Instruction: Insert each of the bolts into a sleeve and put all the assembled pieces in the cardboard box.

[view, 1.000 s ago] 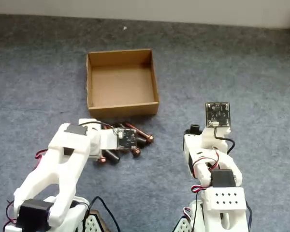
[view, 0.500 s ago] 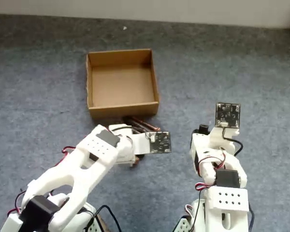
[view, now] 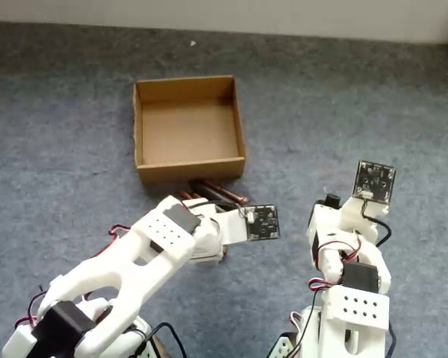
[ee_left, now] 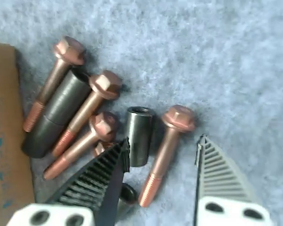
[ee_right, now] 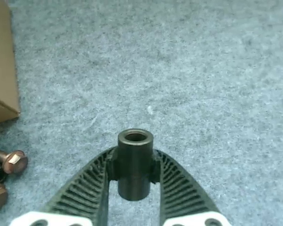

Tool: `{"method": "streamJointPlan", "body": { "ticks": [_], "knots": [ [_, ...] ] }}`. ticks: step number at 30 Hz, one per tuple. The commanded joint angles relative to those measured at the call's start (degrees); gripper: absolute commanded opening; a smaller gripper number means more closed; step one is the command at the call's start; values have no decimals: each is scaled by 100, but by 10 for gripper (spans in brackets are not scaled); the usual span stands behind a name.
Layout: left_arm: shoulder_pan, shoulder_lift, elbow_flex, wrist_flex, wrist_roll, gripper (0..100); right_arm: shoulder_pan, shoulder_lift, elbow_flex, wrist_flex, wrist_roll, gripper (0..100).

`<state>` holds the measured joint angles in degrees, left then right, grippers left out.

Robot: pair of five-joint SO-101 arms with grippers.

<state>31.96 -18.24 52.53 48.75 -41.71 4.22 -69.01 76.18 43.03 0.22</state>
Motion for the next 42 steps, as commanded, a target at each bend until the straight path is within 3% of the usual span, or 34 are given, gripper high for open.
{"method": "streamJointPlan", "body": {
  "ticks": [1,13,20,24,31,37,42],
  "knots": [
    [514,-22,-462,862,114,184,101,-154,-119,-136,-35,7],
    [593,92,-488,607,79,171,154,-163,-119,-145,-26,8],
    [391,1736,-1578,607,70,171,154,-163,-119,-145,-18,8],
    [163,2334,-2229,1116,70,169,154,-163,-119,-145,-18,8],
    [145,2316,-2264,1257,70,169,154,-163,-119,-145,-18,9],
    [48,1288,-2141,1714,79,199,154,-163,-119,-145,-18,9],
    [-127,927,-1543,1354,70,252,154,-163,-119,-145,-18,9]
  ]
}}
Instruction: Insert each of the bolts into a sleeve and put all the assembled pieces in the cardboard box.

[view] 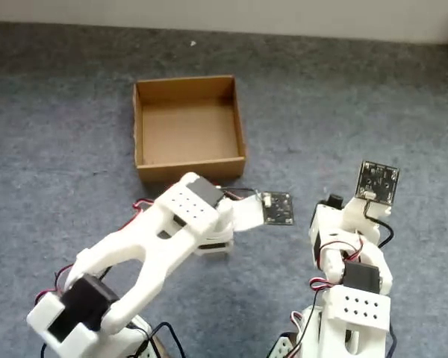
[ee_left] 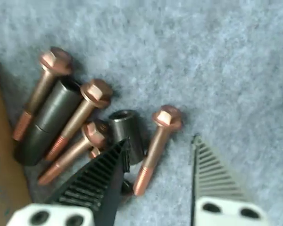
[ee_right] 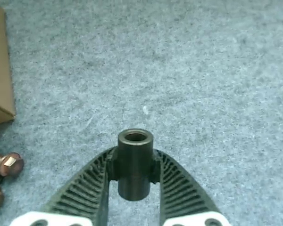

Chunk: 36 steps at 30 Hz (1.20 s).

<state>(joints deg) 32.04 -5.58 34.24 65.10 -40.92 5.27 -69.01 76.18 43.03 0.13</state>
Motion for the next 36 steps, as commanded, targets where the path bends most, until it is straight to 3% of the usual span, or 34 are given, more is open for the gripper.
{"method": "streamJointPlan", "body": {
  "ticks": [1,6,15,25,36],
  "knots": [
    [-154,-338,400,-422,-9,252,48,-163,-119,-145,-9,9],
    [-127,-338,664,-853,-18,252,48,-163,-119,-145,-9,9],
    [-127,180,462,-914,-255,220,48,-163,-119,-145,-9,9],
    [-119,1516,-813,-88,-255,159,48,-163,-119,-145,-9,9],
    [13,66,-13,-105,-229,173,48,-163,-119,-145,0,9]
  ]
}}
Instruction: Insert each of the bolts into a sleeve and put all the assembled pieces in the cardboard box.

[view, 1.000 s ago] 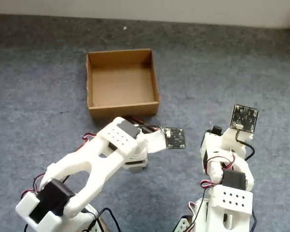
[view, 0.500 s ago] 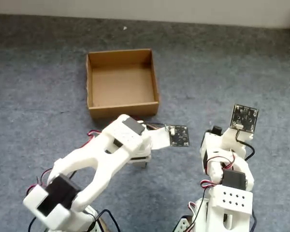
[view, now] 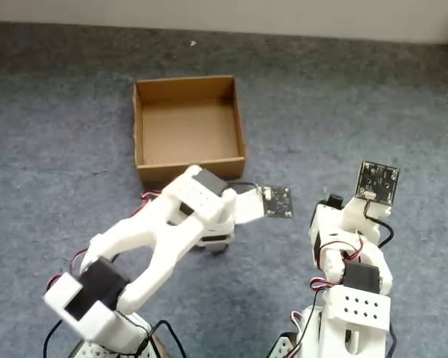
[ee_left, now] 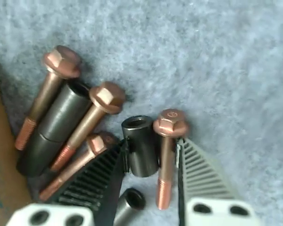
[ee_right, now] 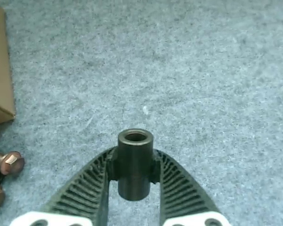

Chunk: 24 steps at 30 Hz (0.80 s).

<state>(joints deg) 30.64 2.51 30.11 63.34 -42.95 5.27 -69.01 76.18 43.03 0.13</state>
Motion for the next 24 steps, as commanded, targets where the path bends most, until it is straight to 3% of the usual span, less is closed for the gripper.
{"method": "streamJointPlan", "body": {
  "ticks": [1,8,16,24],
  "knots": [
    [207,-927,576,62,-26,173,48,-163,-119,-145,0,9],
    [312,-1534,1235,35,-9,191,48,-163,-119,-145,0,9],
    [224,-699,1068,-791,167,204,48,-163,-119,-145,0,9],
    [110,629,-338,0,185,197,48,-163,-119,-145,0,9]
  ]
}}
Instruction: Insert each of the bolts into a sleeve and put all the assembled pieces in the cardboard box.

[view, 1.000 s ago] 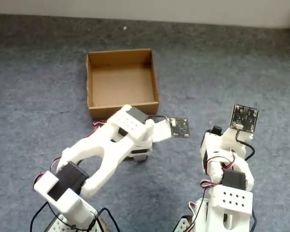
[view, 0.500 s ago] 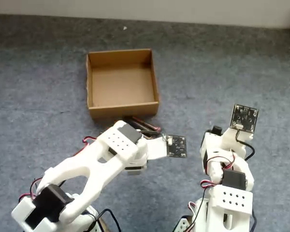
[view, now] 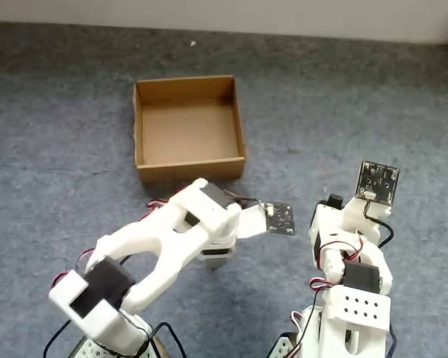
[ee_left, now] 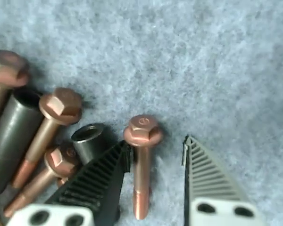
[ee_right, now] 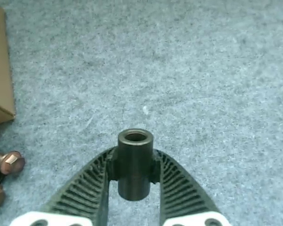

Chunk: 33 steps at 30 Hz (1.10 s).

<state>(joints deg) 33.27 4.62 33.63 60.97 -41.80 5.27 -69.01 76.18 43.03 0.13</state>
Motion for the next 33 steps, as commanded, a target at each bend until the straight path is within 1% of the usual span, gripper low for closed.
{"method": "streamJointPlan", "body": {
  "ticks": [1,7,11,17,22,25,31,33],
  "knots": [
    [-163,470,-760,264,79,184,48,-163,-119,-145,0,9],
    [-48,400,-760,273,176,3,48,-163,-119,-145,0,9],
    [-40,84,-716,281,651,5,48,-163,-119,-145,0,9],
    [-31,-1165,-48,246,730,5,66,-163,-119,-145,0,7],
    [-127,-2501,532,237,1503,5,66,-171,-242,-92,0,6],
    [-259,-3310,787,229,1969,5,75,-171,-541,286,0,6],
    [-804,-4980,1314,-211,2796,5,31,-171,-1007,796,0,6],
    [-954,-5543,1534,-387,2989,5,-136,-171,-1086,840,-9,6]
  ]
}}
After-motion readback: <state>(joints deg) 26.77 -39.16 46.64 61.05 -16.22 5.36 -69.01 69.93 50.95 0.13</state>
